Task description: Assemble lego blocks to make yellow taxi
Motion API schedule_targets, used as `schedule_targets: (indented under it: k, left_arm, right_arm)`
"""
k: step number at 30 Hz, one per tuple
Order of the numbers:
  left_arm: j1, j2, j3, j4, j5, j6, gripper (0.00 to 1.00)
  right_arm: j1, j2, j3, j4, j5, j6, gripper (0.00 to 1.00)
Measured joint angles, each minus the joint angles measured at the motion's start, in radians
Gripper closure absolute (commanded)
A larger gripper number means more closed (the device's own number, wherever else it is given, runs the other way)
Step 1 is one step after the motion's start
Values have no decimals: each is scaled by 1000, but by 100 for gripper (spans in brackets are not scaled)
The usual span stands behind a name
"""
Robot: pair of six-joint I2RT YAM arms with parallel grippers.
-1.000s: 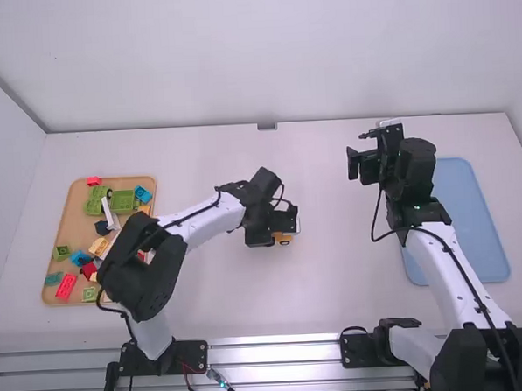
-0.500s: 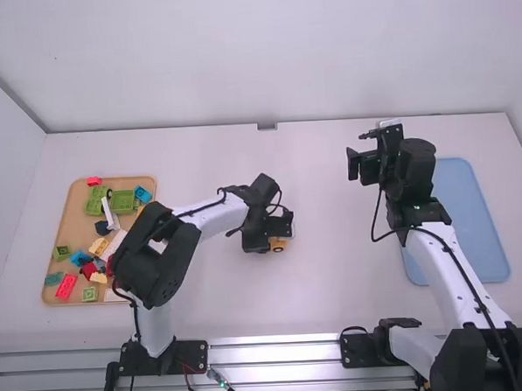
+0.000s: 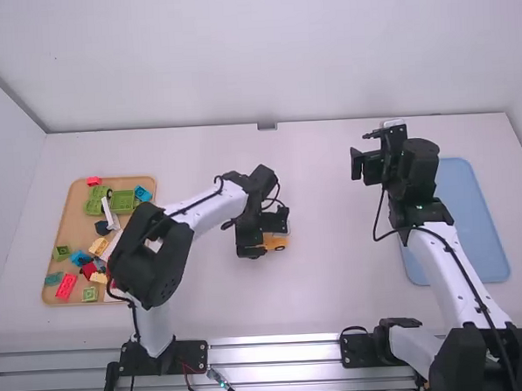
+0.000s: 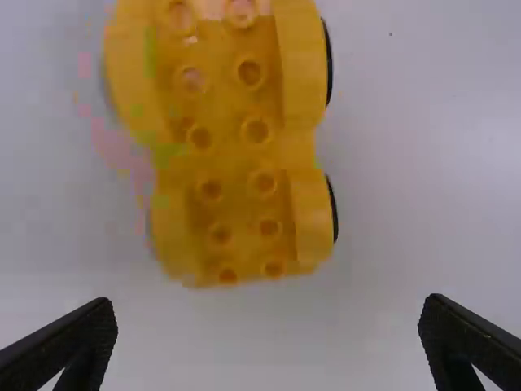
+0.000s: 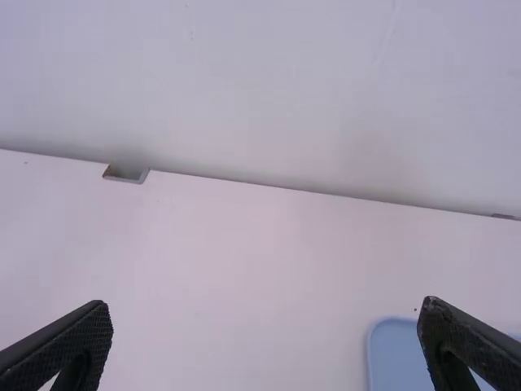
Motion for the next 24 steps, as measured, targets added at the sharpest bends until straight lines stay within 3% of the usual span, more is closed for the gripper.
schedule_targets:
  k: [4, 11, 17, 24]
  left_arm:
    - [65, -64, 70, -83, -12, -10, 1]
    - [294, -169, 114, -156, -14, -57, 1]
    - [629, -174, 61, -142, -17, -124, 1]
    - [917, -174, 54, -81, -21, -186, 1]
  right_arm:
    - [0, 0, 0, -3, 0, 2, 1]
    - [0, 0, 0, -3, 0, 3, 1]
    - [0, 0, 0, -3, 0, 2, 1]
    - [0, 0, 0, -3, 0, 2, 1]
